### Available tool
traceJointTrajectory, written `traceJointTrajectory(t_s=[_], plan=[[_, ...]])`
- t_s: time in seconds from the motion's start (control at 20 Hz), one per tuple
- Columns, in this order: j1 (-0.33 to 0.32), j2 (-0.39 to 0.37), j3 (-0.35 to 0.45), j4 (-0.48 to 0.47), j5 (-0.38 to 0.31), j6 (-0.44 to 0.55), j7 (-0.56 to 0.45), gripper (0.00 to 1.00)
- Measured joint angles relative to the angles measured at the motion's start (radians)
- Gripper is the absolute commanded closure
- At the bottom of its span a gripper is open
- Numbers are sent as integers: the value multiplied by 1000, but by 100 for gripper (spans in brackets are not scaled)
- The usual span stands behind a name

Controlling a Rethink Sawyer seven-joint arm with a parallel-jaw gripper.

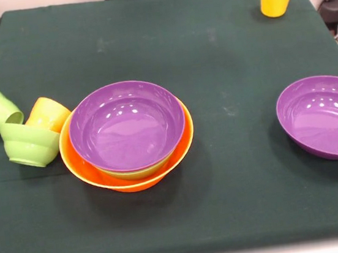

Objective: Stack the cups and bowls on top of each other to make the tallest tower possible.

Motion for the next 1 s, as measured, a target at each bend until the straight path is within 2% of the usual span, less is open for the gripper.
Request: traceJointTrajectory(t_s=[0.45,1.0], plan=[[2,-33,-23,-7,23,1,0,0],[-104,-166,18,5,33,20,0,0]])
